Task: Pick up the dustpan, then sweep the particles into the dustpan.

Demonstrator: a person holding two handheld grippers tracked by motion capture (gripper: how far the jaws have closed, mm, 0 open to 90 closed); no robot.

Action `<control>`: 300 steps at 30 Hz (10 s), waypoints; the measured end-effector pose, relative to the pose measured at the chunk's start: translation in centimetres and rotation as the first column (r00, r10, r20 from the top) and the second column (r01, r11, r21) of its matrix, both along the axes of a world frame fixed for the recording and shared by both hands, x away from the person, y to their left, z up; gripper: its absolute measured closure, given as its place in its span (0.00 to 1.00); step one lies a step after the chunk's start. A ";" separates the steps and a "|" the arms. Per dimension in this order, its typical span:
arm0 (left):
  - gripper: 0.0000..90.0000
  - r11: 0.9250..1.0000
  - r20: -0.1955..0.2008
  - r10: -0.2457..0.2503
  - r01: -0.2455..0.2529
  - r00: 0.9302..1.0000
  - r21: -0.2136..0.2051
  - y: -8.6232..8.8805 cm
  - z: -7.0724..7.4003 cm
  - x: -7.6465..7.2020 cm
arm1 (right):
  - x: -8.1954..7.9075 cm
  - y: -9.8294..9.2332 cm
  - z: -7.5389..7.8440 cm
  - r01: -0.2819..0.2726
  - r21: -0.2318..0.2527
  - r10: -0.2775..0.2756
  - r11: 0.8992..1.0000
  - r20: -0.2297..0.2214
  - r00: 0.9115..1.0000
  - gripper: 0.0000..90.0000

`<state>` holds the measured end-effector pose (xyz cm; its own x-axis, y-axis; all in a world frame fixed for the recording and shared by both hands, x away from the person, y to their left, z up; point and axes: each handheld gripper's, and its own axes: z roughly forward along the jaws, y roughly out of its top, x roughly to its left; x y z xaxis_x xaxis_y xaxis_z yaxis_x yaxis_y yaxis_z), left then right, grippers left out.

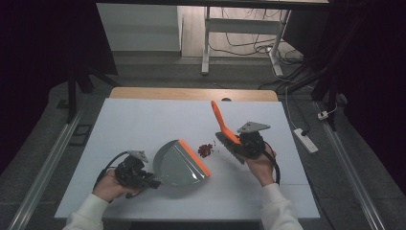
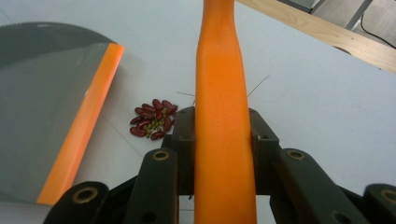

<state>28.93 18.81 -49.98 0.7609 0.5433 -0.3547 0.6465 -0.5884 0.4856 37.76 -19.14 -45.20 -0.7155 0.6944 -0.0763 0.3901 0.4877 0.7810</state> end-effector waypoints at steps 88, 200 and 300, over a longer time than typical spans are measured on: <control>0.69 1.000 -0.059 0.013 -0.014 0.998 -0.010 -1.5 -1.1 1.5 | 4.5 4.8 -3.6 -0.047 -0.146 0.038 0.988 -0.066 0.997 0.78; 0.69 1.000 -0.057 0.011 -0.011 0.998 0.001 -2.0 -1.2 1.4 | 1.7 5.2 -3.5 -0.069 -0.054 0.065 0.996 -0.068 0.996 0.78; 0.69 1.000 -0.054 0.002 -0.001 0.999 0.018 -2.3 -1.4 1.3 | 0.4 0.7 -2.4 0.052 0.164 -0.051 0.985 -0.013 0.999 0.78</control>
<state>30.26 16.55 -51.38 0.7400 0.5510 -0.3857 0.6725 -0.5956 0.4394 38.20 -18.44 -47.58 -0.6785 0.7331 0.0478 0.4183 0.3320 0.8454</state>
